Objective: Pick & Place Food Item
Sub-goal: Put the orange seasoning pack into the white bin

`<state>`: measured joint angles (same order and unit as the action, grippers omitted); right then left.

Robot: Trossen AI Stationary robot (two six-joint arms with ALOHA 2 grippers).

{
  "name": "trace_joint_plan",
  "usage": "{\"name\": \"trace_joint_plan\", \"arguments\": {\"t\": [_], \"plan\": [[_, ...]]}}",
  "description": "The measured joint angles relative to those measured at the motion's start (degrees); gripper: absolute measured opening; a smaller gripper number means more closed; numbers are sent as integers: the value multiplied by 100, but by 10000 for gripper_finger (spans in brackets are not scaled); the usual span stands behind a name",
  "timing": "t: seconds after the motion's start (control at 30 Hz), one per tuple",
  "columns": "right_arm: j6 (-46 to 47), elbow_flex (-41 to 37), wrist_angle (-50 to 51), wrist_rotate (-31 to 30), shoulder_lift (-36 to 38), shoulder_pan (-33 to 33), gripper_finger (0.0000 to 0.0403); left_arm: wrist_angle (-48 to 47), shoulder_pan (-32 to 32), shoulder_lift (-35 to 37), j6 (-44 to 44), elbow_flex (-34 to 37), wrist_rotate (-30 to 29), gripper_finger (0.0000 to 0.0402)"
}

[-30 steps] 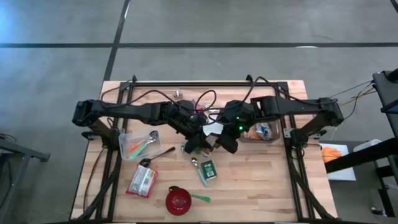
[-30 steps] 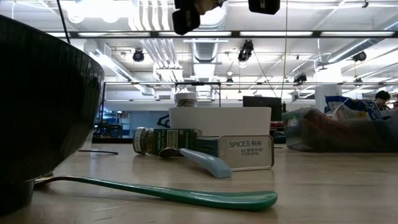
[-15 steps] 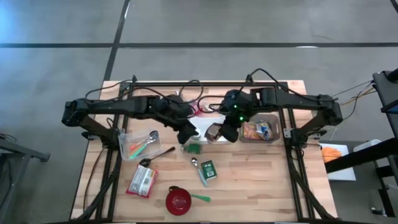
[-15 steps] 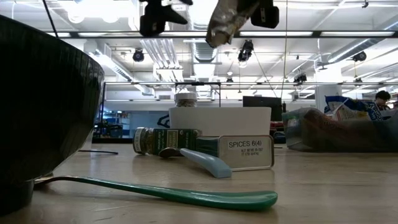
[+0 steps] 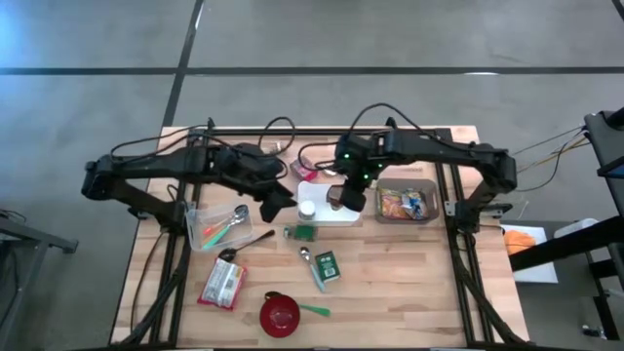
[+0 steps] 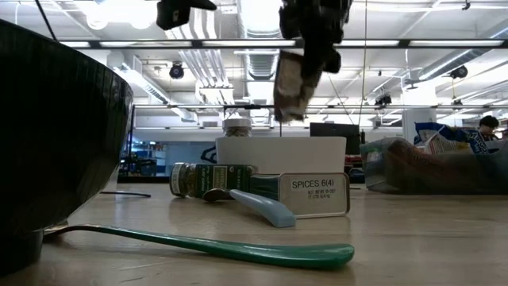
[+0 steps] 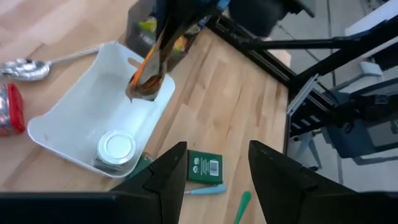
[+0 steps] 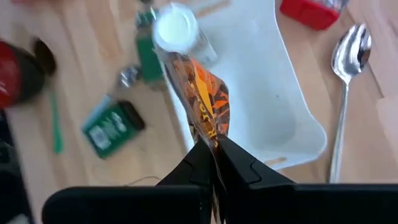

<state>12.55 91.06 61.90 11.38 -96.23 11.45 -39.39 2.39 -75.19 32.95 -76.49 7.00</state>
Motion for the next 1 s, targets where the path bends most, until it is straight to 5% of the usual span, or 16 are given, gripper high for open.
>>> {"name": "trace_joint_plan", "arguments": {"t": [0.37,1.0], "plan": [[-783,-10,273,-595,-507,358,7,49,-125,255,-289,90,-131,173],[-970,-720,-323,-648,-705,516,8,1117,-214,626,291,939,-127,173]]}}
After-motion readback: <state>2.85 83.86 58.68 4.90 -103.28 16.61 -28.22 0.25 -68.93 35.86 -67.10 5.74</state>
